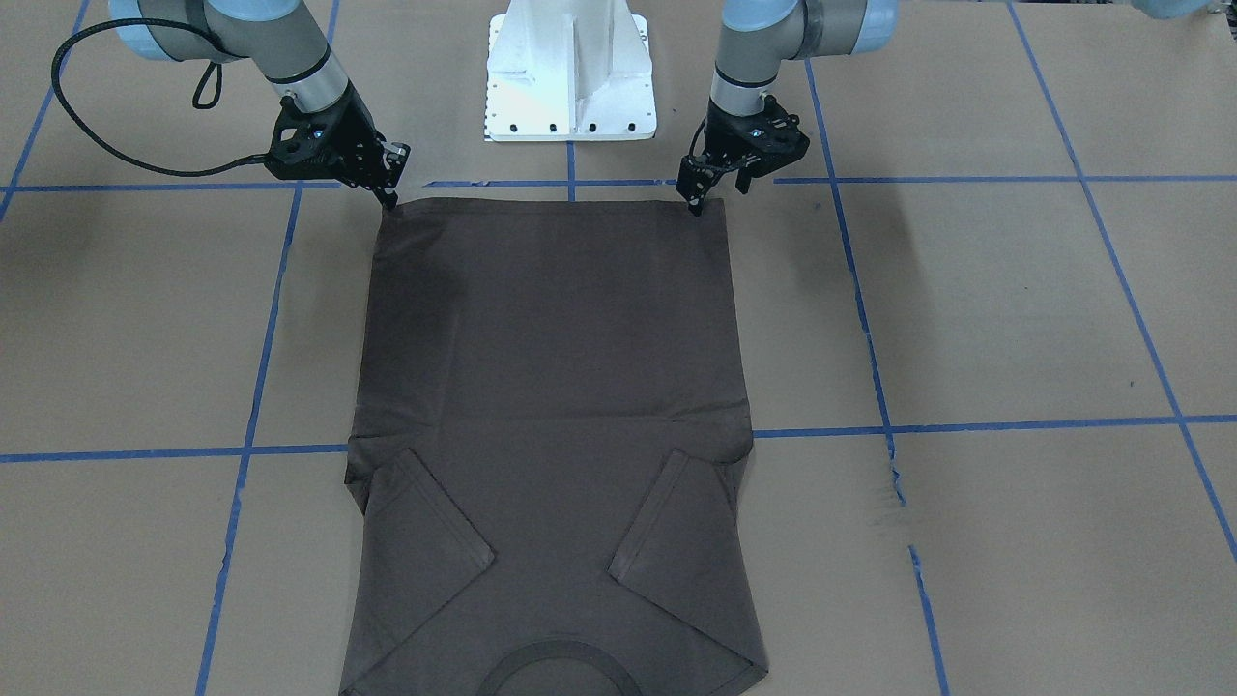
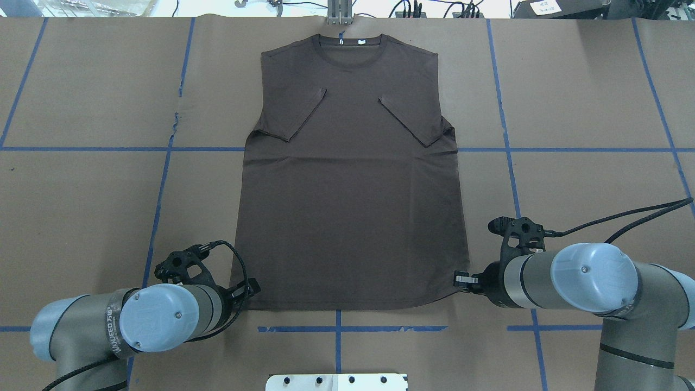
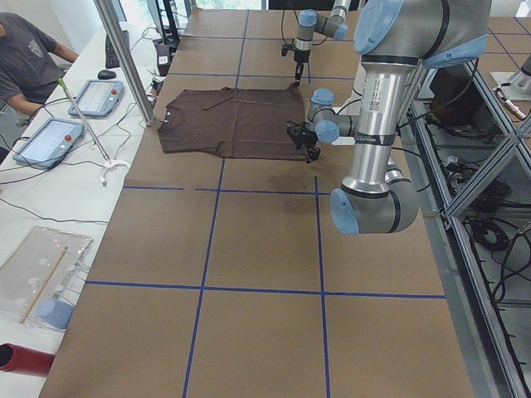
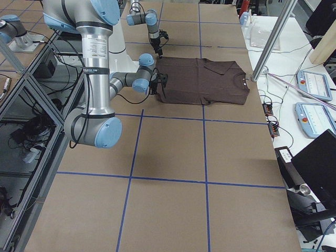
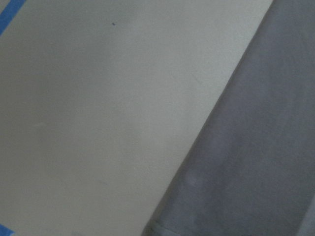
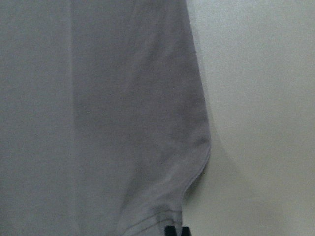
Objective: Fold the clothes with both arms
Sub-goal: 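Grasp both hem corners with the left and right grippers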
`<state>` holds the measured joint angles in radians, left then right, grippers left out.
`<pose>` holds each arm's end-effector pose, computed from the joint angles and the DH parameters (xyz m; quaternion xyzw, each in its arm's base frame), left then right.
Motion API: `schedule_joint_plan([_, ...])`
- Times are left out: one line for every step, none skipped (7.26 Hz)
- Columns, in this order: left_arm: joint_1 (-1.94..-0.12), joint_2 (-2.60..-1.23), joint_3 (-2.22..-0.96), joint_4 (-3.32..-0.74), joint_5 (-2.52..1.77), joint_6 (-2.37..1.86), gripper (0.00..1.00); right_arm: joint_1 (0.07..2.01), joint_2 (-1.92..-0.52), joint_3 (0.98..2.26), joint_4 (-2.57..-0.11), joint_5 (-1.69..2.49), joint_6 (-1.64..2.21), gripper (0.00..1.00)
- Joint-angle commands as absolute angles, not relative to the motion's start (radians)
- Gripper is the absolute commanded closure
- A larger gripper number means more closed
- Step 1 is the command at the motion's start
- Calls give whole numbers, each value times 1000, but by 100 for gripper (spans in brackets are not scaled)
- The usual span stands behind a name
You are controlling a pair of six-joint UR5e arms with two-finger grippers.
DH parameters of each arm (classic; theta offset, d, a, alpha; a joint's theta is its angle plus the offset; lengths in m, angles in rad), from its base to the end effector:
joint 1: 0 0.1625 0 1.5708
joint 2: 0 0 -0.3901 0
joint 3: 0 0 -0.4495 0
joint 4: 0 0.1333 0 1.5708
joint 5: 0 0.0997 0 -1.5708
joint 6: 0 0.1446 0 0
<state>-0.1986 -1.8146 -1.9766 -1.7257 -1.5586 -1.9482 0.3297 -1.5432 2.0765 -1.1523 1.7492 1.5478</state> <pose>0.5865 -0.2558 0.2976 -0.0294 0.3904 -0.2636 0.8816 -0.5060 -0.2869 0.3253 0.0021 -0.4631 0.0949 0.8812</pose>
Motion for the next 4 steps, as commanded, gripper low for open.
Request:
schedule_joint_plan([-193, -1815, -1968, -1726, -1559, -1948, 15, 334, -1543, 2075, -1154, 1753, 1548, 100])
schedule_joint_plan([-193, -1818, -1973, -1712, -1559, -1948, 21, 334, -1543, 2075, -1154, 1755, 1548, 100])
schedule_joint_plan([-190, -1824, -1976, -1688, -1559, -1948, 33, 336, -1543, 2075, -1154, 1756, 1548, 100])
schedule_joint_plan([-190, -1825, -1977, -1687, -1559, -1948, 51, 336, -1543, 2075, -1154, 1756, 1548, 100])
